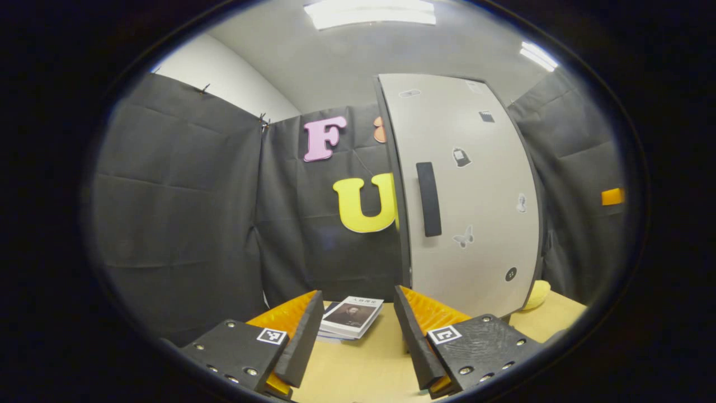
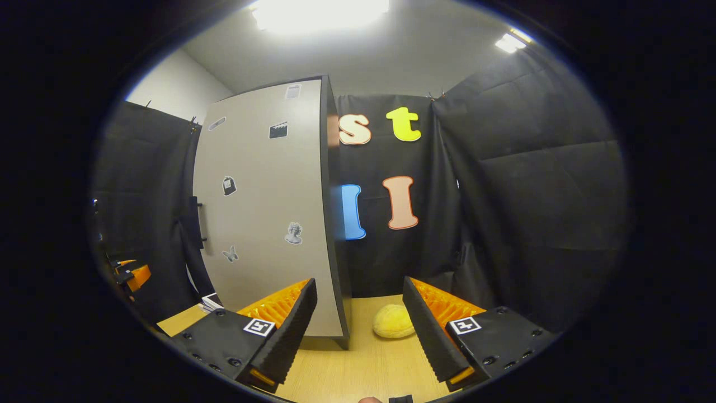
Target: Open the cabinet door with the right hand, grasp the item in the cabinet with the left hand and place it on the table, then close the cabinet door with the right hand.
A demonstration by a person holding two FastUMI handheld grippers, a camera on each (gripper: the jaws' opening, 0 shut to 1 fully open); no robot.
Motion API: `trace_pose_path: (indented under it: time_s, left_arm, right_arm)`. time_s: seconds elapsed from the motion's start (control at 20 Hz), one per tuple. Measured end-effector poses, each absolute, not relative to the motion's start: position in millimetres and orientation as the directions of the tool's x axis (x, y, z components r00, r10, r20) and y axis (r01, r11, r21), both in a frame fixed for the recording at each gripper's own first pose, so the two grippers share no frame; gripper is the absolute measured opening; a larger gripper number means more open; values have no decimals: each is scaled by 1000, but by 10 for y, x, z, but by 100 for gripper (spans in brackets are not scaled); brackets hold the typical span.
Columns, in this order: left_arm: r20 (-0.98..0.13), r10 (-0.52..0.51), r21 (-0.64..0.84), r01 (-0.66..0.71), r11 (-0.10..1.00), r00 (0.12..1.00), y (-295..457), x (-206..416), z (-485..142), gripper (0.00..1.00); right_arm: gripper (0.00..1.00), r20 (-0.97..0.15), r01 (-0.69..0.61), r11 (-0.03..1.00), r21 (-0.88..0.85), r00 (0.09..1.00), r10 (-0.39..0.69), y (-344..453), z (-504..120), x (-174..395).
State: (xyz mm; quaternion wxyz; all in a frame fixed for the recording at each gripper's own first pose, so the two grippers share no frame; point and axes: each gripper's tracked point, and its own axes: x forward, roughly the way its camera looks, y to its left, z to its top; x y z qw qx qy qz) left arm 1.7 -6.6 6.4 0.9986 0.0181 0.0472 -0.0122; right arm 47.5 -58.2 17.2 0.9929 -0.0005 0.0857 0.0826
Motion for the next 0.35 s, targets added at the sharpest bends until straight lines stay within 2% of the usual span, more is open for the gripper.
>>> trace_pose_path:
  time_s: [0.35]
  left_arm:
    - [-110, -21, 19, 23, 1000, 994, -42, 20, 4, 76]
  right_arm:
    - [97, -169, -166, 986, -5, 972, 163, -547, 180, 456]
